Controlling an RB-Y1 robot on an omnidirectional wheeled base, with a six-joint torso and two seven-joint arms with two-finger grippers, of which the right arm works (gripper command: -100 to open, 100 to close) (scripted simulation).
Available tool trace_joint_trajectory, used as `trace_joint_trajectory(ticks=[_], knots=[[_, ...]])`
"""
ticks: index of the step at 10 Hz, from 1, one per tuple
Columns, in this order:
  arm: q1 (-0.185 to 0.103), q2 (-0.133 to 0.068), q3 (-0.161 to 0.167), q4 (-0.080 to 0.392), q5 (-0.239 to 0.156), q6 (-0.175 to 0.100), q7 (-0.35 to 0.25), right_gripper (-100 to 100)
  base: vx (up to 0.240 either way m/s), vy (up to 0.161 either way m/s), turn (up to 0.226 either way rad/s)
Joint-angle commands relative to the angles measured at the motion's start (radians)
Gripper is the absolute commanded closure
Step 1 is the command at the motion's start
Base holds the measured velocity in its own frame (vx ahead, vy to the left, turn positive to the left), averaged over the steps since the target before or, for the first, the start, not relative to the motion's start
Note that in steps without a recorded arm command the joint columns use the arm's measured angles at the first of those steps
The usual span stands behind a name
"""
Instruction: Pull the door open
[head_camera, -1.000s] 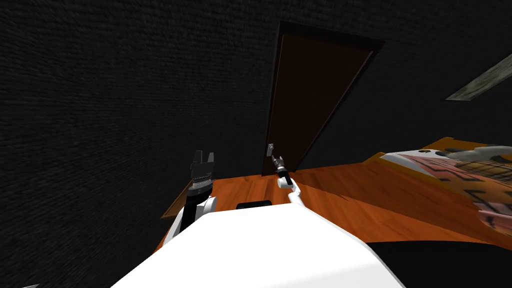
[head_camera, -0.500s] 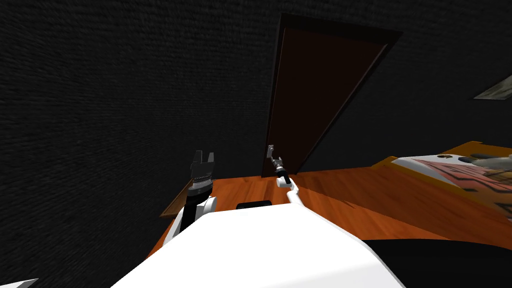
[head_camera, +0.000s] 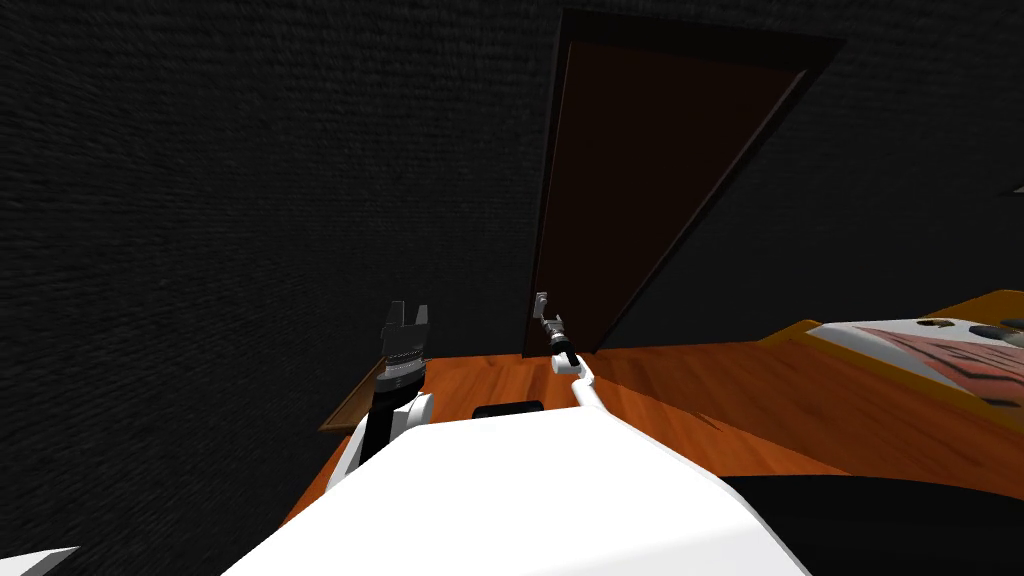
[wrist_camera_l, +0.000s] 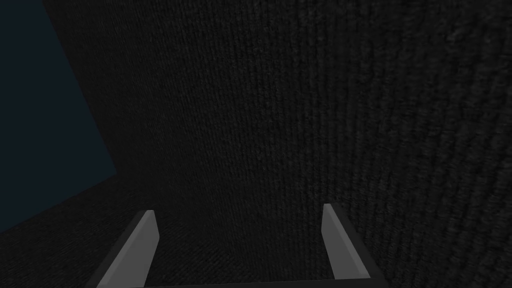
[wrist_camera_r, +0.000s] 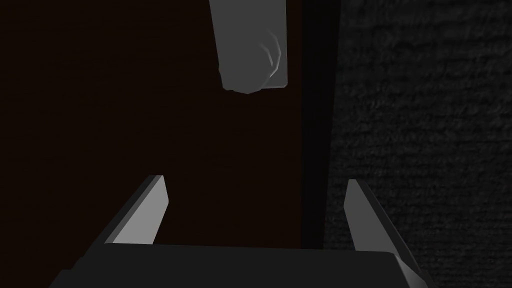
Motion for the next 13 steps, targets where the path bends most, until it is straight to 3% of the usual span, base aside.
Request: trace_joint_trajectory(ticks=[1, 4, 5, 7, 8, 9, 13], knots=[[-0.01, 0.002, 0.001, 0.02, -0.005, 0.007, 0.035, -100, 0.05, -0.073, 0.067], [-0.03, 0.004, 0.001, 0.057, -0.013, 0.013, 0.083, -100, 0.05, -0.071, 0.058], [-0.023, 0.003, 0.002, 0.046, -0.011, 0.011, 0.07, -100, 0.021, -0.041, 0.017], [-0.022, -0.057, -0.027, 0.081, -0.034, -0.008, 0.037, -100, 0.178, 0.036, 0.22], [-0.022, -0.057, -0.027, 0.081, -0.034, -0.008, 0.037, -100, 0.153, 0.032, 0.047], [-0.022, -0.084, -0.04, 0.095, -0.044, -0.016, 0.02, -100, 0.119, 0.053, 0.125], [-0.02, -0.143, -0.068, 0.127, -0.067, -0.035, -0.017, -100, 0.124, 0.023, 0.12]])
